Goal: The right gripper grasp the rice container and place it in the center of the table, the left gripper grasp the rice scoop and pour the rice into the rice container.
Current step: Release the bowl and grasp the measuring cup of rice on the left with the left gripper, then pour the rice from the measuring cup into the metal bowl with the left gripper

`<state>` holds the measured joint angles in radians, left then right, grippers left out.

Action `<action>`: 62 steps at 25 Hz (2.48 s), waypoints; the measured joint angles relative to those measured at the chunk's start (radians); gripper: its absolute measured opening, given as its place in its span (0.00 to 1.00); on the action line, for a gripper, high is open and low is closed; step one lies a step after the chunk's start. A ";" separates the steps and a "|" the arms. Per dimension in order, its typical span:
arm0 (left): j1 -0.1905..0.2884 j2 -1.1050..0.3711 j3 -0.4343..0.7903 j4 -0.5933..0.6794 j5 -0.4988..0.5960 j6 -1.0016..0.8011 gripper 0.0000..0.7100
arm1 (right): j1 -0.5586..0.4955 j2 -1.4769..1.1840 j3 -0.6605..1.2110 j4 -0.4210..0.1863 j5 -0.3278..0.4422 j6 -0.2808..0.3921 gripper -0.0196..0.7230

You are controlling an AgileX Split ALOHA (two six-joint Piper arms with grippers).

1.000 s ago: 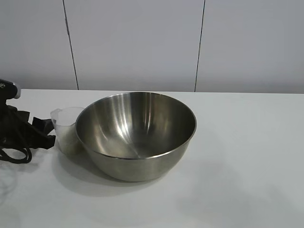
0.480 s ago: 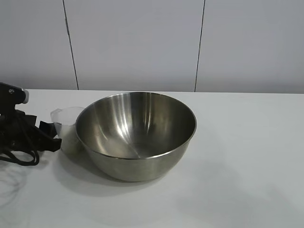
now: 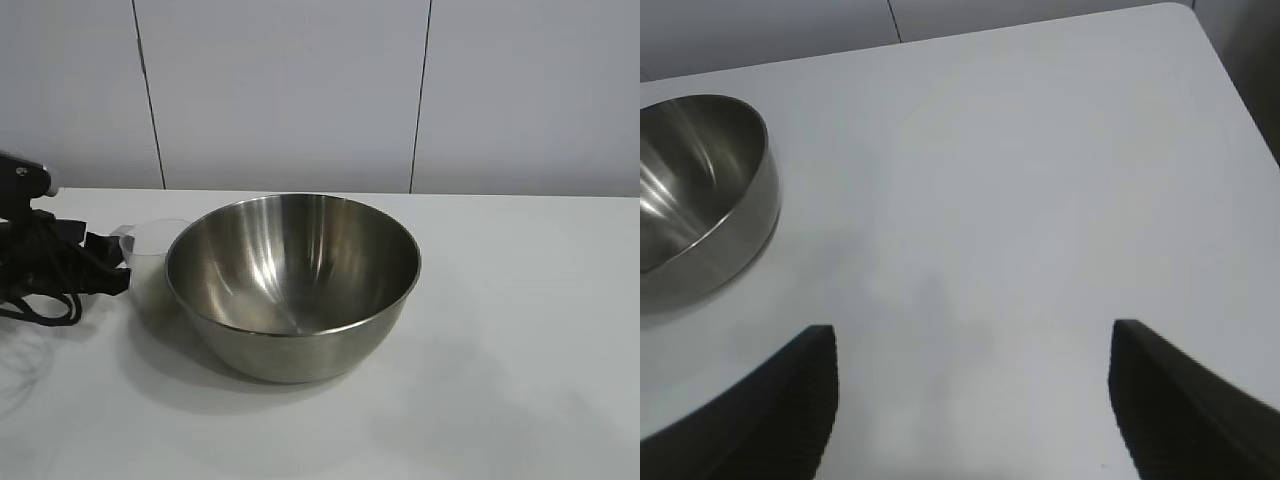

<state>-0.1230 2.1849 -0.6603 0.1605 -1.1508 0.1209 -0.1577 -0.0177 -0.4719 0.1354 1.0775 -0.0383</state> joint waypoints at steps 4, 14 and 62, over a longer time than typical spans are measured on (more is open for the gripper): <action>0.035 0.001 -0.001 0.071 0.000 -0.013 0.33 | 0.000 0.000 0.000 0.007 0.000 0.000 0.72; 0.043 -0.006 -0.006 0.168 0.000 -0.011 0.02 | 0.000 0.000 0.000 0.007 0.000 0.000 0.72; -0.440 -0.465 -0.238 0.229 0.660 1.373 0.02 | 0.000 0.000 0.000 0.008 0.000 0.000 0.72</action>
<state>-0.5634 1.7204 -0.8981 0.3896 -0.4904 1.4943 -0.1577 -0.0177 -0.4719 0.1436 1.0775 -0.0383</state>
